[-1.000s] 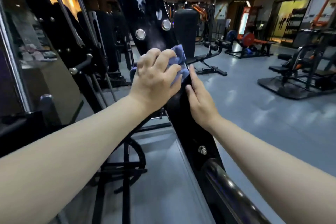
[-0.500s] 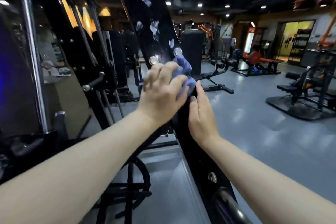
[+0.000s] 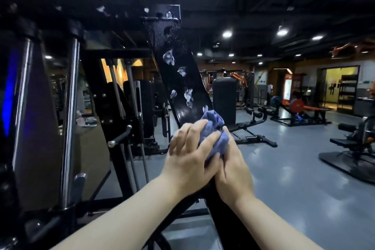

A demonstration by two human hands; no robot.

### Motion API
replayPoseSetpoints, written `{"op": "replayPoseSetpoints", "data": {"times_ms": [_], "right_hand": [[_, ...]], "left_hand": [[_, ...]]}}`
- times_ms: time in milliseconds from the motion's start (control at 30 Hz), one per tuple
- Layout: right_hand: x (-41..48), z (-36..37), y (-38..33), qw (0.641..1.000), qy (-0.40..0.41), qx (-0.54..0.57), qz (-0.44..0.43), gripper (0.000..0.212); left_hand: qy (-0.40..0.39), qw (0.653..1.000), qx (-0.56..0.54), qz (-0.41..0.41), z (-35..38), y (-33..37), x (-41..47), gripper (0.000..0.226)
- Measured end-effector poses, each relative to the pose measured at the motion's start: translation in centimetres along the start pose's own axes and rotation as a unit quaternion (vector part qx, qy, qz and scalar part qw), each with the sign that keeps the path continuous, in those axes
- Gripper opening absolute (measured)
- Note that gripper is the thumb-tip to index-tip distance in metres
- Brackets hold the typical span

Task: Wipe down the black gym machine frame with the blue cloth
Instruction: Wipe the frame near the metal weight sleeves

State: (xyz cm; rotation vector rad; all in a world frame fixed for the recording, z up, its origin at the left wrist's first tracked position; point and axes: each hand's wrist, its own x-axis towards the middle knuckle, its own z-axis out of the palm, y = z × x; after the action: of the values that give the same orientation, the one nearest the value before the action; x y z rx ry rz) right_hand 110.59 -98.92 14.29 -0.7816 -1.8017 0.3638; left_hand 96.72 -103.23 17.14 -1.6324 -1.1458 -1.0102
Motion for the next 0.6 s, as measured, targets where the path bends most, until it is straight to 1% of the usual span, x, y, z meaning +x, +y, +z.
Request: {"op": "replayPoseSetpoints", "data": {"times_ms": [67, 133, 167, 200, 233, 333, 367, 400, 467, 500, 533, 600], "right_hand": [[-0.5, 0.1, 0.3, 1.000, 0.016, -0.004, -0.017, 0.066], [-0.3, 0.3, 0.3, 0.999, 0.022, 0.000, -0.029, 0.068], [-0.2, 0.4, 0.2, 0.999, 0.019, 0.001, -0.035, 0.069], [-0.1, 0.5, 0.2, 0.999, 0.016, -0.004, -0.038, 0.070], [-0.1, 0.5, 0.3, 0.999, 0.012, -0.014, -0.038, 0.070], [-0.1, 0.5, 0.7, 0.999, 0.003, -0.035, -0.026, 0.068], [0.0, 0.4, 0.7, 0.999, 0.001, -0.029, -0.024, 0.068], [0.1, 0.2, 0.6, 1.000, -0.003, -0.014, -0.020, 0.069], [-0.4, 0.0, 0.2, 1.000, -0.008, 0.019, -0.018, 0.075], [-0.8, 0.1, 0.1, 1.000, -0.008, 0.017, -0.022, 0.079], [-1.1, 0.3, 0.0, 1.000, -0.010, -0.002, -0.024, 0.081], [-1.4, 1.3, 0.2, 0.997, -0.003, -0.067, -0.023, 0.078]], "left_hand": [[0.013, 0.999, -0.016, 0.043, -0.3, -1.2, -0.1, 0.035], [0.028, 0.995, 0.003, 0.096, -0.3, -2.3, 1.3, 0.029], [0.033, 0.993, 0.014, 0.108, -0.2, -2.6, 2.4, 0.027], [0.037, 0.994, 0.023, 0.102, -0.1, -2.8, 3.5, 0.027], [0.040, 0.996, 0.031, 0.077, 0.0, -3.0, 4.5, 0.029], [0.053, 0.996, 0.026, -0.060, 0.4, -2.2, 5.6, 0.035], [0.054, 0.995, 0.016, -0.088, 0.6, -1.4, 5.1, 0.035], [0.053, 0.995, 0.010, -0.089, 0.8, -0.5, 4.4, 0.033], [0.043, 0.999, 0.003, -0.032, 1.2, 0.3, 2.5, 0.030], [0.038, 0.999, -0.003, 0.002, 1.1, 0.2, 1.8, 0.030], [0.038, 0.999, -0.007, 0.030, 1.0, -0.3, 1.3, 0.030], [0.051, 0.996, -0.001, 0.073, 0.8, -1.7, 1.4, 0.029]]}}
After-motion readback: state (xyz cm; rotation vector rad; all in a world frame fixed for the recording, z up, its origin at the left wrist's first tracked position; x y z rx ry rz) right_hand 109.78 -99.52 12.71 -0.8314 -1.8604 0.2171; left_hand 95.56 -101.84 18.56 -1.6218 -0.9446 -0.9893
